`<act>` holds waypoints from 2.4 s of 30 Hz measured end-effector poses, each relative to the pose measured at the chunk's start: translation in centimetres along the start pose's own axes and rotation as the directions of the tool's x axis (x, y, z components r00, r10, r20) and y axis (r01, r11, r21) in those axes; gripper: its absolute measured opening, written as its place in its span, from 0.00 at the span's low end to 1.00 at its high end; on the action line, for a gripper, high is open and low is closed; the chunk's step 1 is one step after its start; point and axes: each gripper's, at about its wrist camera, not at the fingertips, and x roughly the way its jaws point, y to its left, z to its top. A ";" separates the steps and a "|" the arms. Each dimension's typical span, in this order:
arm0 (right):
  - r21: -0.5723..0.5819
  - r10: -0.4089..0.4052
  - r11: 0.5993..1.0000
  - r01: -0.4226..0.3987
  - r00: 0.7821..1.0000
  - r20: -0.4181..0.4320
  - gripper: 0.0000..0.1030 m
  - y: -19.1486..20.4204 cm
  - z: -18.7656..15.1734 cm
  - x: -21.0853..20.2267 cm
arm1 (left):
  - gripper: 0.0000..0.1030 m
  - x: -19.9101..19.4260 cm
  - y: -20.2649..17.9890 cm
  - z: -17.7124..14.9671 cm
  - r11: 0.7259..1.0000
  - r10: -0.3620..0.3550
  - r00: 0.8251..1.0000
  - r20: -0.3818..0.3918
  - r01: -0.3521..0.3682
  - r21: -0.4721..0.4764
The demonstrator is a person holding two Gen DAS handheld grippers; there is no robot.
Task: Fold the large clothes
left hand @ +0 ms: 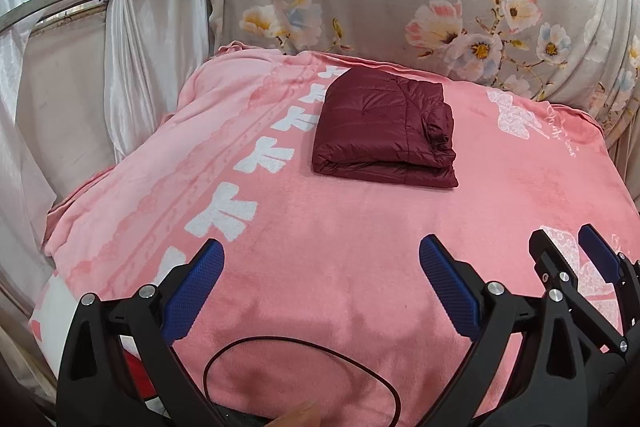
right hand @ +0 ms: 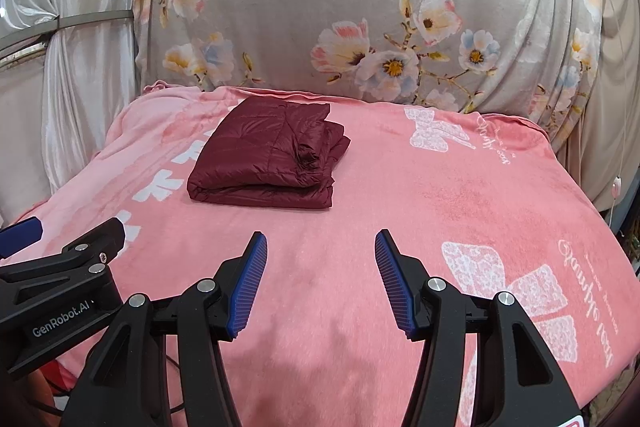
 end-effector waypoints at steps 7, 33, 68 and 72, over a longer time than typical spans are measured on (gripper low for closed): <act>0.000 0.003 1.000 -0.003 1.000 -0.001 0.54 -0.2 0.0 0.0 | 0.93 0.1 0.0 0.0 1.000 0.000 1.000 -0.001 0.000 -0.001; -0.003 0.010 1.000 -0.010 1.000 -0.010 0.54 -0.9 -0.1 0.1 | 0.93 0.6 0.3 0.2 1.000 -0.002 1.000 -0.006 0.002 0.005; -0.005 0.014 1.000 -0.015 1.000 -0.017 0.54 -1.3 -0.1 0.1 | 0.87 1.4 0.8 -0.2 1.000 -0.017 1.000 -0.021 0.017 0.022; -0.008 0.016 1.000 -0.017 1.000 -0.017 0.54 -1.4 0.0 0.2 | 0.87 1.2 0.9 0.0 0.999 -0.014 1.000 -0.015 0.015 0.031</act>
